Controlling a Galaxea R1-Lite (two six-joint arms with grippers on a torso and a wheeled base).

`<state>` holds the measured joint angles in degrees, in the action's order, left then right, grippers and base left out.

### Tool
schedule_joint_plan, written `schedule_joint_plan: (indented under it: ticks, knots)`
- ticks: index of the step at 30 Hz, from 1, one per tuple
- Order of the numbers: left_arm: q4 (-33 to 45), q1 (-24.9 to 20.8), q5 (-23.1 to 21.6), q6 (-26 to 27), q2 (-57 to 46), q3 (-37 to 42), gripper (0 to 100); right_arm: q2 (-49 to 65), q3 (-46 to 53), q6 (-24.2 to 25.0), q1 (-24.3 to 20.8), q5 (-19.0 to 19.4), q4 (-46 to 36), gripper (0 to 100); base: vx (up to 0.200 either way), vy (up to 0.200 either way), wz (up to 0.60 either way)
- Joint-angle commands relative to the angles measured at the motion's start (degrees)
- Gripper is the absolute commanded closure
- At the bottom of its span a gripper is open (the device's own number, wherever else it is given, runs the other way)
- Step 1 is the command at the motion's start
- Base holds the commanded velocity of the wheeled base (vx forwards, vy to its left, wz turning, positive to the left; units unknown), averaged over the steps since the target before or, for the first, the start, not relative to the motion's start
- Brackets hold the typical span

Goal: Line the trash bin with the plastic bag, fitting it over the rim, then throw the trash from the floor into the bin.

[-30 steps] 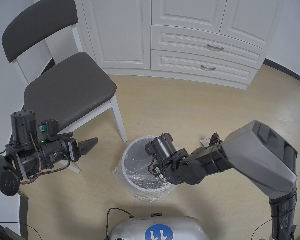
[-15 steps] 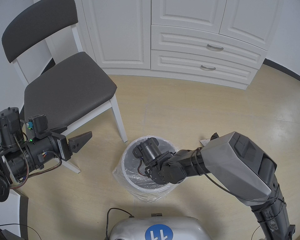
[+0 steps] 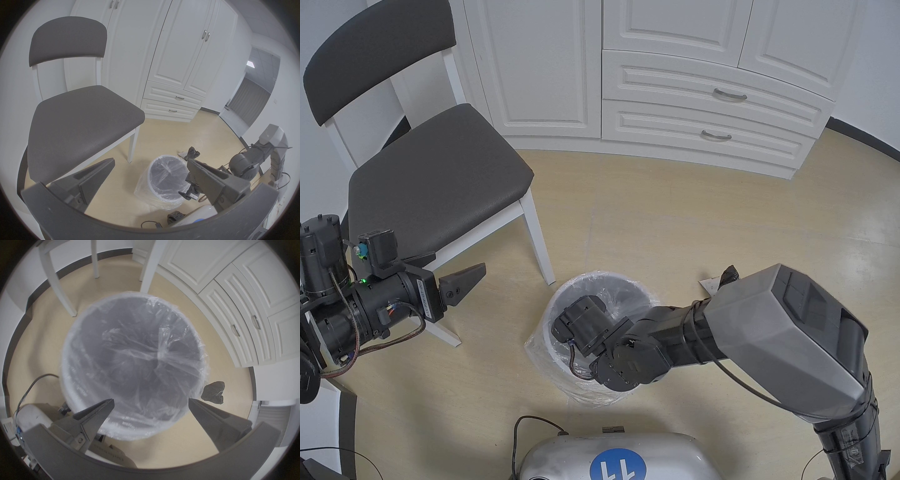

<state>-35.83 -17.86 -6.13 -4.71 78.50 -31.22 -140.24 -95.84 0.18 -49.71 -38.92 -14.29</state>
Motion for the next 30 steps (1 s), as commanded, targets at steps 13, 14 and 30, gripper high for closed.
schedule_joint_plan:
  ticks: [13, 14, 30]
  knots:
    - [0.0, -0.9, 0.0, 0.2, 0.6, 0.6, 0, 5.7, 9.4, -0.5, -4.0, 0.6, 0.7, 0, 0.0, 0.0, 0.0]
    - [0.0, -0.9, 0.0, 0.2, 0.6, 0.6, 0, 5.7, 9.4, -0.5, -4.0, 0.6, 0.7, 0, 0.0, 0.0, 0.0]
    - [0.0, -0.7, 0.0, 0.1, 1.1, 0.2, 0, -12.5, -18.7, 1.9, 0.4, -0.6, 0.7, 0, 0.0, 0.0, 0.0]
